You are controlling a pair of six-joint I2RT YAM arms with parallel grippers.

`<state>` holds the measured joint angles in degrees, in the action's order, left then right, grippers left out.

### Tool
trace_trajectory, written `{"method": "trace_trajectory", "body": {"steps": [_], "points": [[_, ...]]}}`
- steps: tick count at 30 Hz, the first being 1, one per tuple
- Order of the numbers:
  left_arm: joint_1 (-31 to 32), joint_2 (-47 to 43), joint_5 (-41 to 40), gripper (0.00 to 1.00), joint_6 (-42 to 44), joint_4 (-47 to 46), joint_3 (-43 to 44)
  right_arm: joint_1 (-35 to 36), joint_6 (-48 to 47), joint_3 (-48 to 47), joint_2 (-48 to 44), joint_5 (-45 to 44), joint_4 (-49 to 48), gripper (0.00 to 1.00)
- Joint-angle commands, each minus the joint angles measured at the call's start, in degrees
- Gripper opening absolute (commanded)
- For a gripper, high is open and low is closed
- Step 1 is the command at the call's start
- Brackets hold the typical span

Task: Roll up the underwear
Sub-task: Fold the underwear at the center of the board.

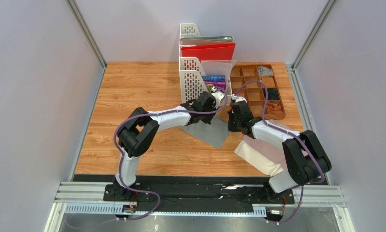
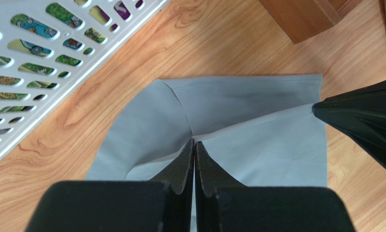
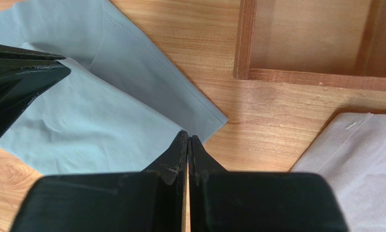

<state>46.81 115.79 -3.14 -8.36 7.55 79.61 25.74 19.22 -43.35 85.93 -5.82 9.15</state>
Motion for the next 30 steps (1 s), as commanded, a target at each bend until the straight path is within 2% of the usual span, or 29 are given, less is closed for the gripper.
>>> {"method": "trace_trajectory", "body": {"steps": [1, 13, 15, 17, 19, 23, 30], "points": [[0.13, 1.02, -1.08, 0.0, 2.03, 0.27, 3.09, -0.69, -1.47, -2.26, 1.17, -2.17, -1.41, 0.0], [-0.31, 3.74, -0.64, 0.0, 2.56, 1.41, 6.69, -1.92, -1.73, -3.32, 1.61, -2.35, -0.98, 0.01], [-0.57, 3.66, -0.47, 0.0, 2.39, 1.33, 6.87, -2.62, -1.99, -3.32, 0.56, -1.22, -0.89, 0.09], [-0.66, 3.57, -0.03, 0.0, 2.3, 1.41, 7.13, -3.06, -2.35, -2.71, 0.03, -0.33, -1.32, 0.25], [-0.75, 3.65, 0.32, 0.0, 2.12, 1.41, 7.22, -3.94, -2.26, -1.57, -0.94, 1.86, -2.81, 0.34], [-0.84, 3.74, 0.85, 0.0, 1.95, 1.41, 7.31, -5.34, -1.47, 1.16, -2.43, 4.06, -5.19, 0.42], [-1.02, 4.01, 1.73, 0.0, 2.47, 1.33, 7.75, -5.79, -2.44, 3.45, -2.35, 8.29, -8.62, 0.43]]}}
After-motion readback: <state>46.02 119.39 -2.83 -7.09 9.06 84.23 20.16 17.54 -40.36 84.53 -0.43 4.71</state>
